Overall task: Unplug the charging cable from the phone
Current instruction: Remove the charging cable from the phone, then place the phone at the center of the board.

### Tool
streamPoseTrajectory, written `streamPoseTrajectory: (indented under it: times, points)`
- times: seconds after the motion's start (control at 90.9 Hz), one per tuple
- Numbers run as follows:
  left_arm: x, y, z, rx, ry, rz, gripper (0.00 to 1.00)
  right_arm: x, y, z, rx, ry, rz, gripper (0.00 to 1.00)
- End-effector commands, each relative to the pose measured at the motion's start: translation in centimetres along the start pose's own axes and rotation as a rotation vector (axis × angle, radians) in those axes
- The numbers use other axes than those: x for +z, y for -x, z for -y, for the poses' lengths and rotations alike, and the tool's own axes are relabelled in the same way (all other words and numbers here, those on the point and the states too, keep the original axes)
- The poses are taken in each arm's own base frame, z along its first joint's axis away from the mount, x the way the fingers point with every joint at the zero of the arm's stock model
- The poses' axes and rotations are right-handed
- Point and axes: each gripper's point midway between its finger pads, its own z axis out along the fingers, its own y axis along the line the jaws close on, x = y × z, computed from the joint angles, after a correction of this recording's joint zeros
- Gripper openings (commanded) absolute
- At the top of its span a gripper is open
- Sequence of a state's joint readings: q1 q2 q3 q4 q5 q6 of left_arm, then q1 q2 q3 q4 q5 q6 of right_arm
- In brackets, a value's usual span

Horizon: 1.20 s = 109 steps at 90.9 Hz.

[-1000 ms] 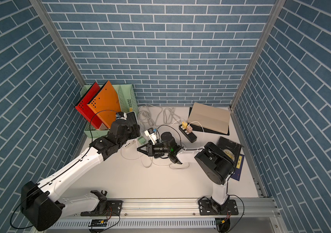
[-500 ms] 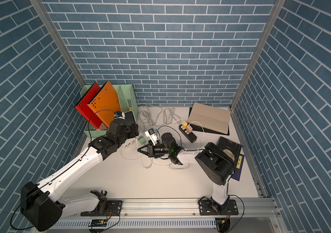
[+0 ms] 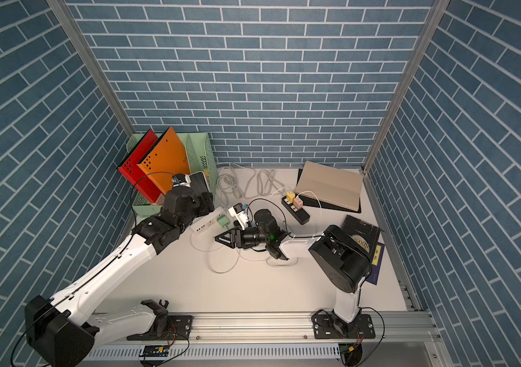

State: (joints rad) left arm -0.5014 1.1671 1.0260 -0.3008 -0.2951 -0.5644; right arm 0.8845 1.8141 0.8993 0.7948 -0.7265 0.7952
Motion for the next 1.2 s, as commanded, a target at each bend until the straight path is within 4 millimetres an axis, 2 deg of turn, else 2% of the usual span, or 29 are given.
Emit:
streamPoseTrajectory:
  times: [0.0, 0.176, 0.33, 0.561, 0.792, 0.957, 1.188]
  points:
    - [-0.7, 1.4, -0.3, -0.006, 0.007, 0.051, 0.0, -0.6, 1.7, -0.8, -0.054, -0.03, 0.018, 0.63]
    - [-0.2, 0.1, -0.7, -0.001, 0.022, 0.006, 0.0, -1.8, 3.1, 0.8, -0.065, -0.159, 0.029, 0.73]
    - [0.2, -2.5, -1.8, -0.008, 0.048, -0.063, 0.0, -3.6, 4.8, 2.7, -0.081, -0.332, 0.054, 0.76]
    - [0.6, -8.6, -4.1, -0.028, 0.089, -0.212, 0.0, -6.3, 7.0, 5.5, -0.071, -0.544, 0.076, 0.79]
    - [-0.6, -13.8, -4.3, -0.055, 0.095, -0.339, 0.0, -9.5, 8.8, 8.6, -0.006, -0.666, 0.119, 0.82]
    - [-1.3, -17.4, -4.5, -0.054, 0.107, -0.417, 0.0, -11.0, 9.8, 9.3, 0.004, -0.708, 0.148, 0.83]
    - [-2.0, -22.3, -4.5, -0.023, 0.119, -0.525, 0.0, -11.9, 10.6, 9.5, 0.003, -0.728, 0.173, 0.83]
